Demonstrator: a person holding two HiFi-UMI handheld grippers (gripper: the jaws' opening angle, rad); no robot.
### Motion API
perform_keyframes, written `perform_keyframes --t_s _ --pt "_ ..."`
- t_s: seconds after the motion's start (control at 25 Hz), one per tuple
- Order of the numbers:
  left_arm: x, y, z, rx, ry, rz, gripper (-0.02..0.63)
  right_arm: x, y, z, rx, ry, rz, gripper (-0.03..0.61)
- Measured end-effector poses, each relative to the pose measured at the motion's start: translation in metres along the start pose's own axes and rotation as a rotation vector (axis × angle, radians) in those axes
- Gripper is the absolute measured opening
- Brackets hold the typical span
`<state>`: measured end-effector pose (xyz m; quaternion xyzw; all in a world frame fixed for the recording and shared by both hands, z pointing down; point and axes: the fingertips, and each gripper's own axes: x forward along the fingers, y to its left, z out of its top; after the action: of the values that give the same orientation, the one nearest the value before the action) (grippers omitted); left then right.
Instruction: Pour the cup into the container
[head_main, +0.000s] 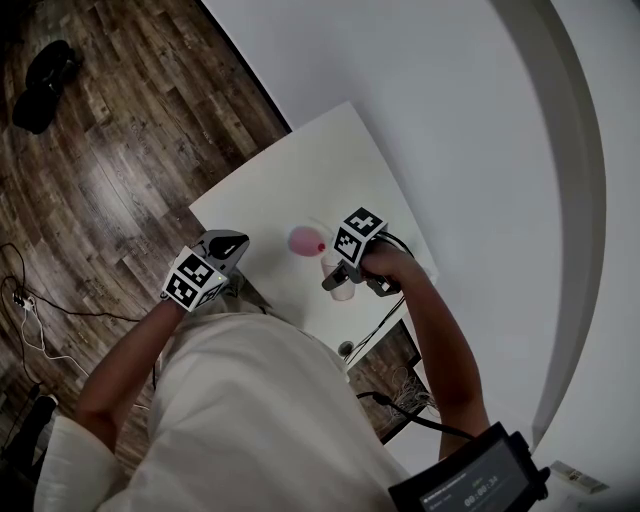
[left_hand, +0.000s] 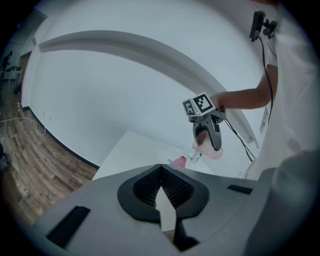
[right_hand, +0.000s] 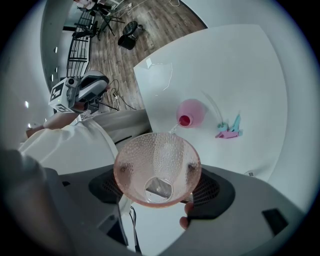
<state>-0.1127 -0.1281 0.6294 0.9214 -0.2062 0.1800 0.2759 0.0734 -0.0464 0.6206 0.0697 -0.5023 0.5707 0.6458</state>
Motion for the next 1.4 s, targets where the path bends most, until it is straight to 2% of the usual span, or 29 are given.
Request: perform_keyframes --t_s 1.4 --pt "0.0021 -0.0026 -0.0011 -0.004 -0.001 -0.005 0.011 0.0049 0.0016 0.0018 -0.027 0.091 -0.003 0.380"
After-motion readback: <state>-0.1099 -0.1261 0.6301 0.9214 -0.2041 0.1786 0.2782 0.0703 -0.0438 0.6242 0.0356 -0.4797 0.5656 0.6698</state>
